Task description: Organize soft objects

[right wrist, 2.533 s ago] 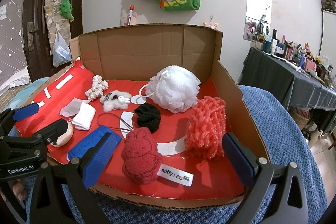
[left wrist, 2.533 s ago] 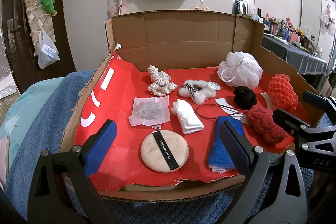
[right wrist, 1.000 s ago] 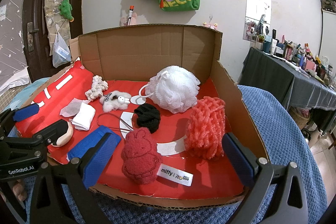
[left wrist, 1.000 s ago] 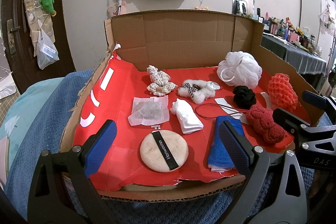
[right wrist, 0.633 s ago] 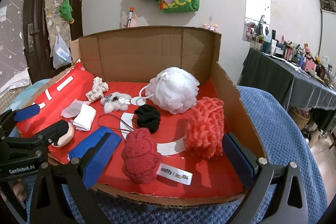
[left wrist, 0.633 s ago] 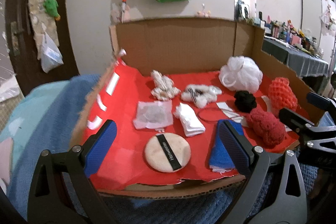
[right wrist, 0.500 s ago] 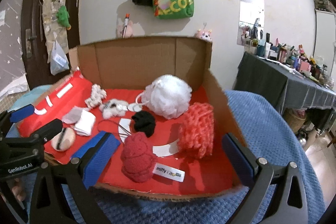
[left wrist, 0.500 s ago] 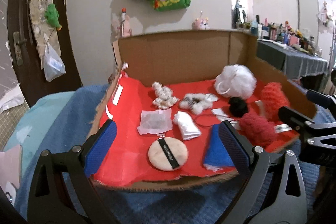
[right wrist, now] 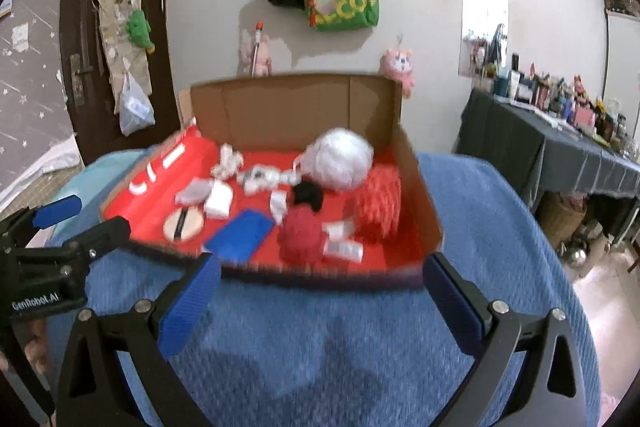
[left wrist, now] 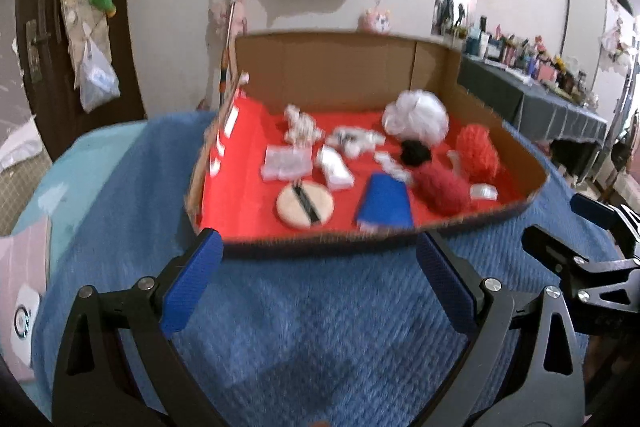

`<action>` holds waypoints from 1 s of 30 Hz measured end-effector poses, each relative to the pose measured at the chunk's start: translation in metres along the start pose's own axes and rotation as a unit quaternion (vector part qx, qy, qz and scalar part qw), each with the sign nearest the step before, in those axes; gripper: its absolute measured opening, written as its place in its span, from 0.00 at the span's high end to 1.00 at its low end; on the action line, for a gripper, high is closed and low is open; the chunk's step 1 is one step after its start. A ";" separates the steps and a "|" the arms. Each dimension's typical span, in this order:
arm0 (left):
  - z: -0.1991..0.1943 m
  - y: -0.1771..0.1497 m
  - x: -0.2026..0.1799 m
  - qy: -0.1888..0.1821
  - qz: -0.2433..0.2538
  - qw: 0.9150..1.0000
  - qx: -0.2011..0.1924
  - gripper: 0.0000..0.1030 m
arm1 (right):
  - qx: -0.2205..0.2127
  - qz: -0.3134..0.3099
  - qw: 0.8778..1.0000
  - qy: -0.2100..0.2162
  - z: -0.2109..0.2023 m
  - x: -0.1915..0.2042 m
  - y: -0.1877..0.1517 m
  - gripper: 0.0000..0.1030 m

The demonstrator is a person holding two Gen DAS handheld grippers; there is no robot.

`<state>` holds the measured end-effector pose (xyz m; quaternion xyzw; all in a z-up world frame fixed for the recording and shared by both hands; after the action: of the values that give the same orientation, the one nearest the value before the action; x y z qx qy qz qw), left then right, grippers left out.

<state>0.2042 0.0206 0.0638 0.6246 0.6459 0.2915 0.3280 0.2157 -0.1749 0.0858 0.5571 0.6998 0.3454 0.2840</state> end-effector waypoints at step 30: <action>0.049 -0.074 -0.006 0.032 0.005 0.992 0.120 0.00 | 0.161 0.024 0.986 -0.041 0.043 -0.013 -0.084 0.00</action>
<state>0.1974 0.0097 -0.0247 0.6529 0.6834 0.2335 0.2283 0.2034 -0.1920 -0.0073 0.6256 0.7207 0.2117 0.2110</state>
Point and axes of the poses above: each gripper's, at about its wrist camera, not at the fingertips, and z roughly the way its jaws point, x to its left, y to its top, the point moved 7 cm from there along z, roughly the way its jaws point, and after that the axes turned 2 degrees about -z, right-handed, at the moved point
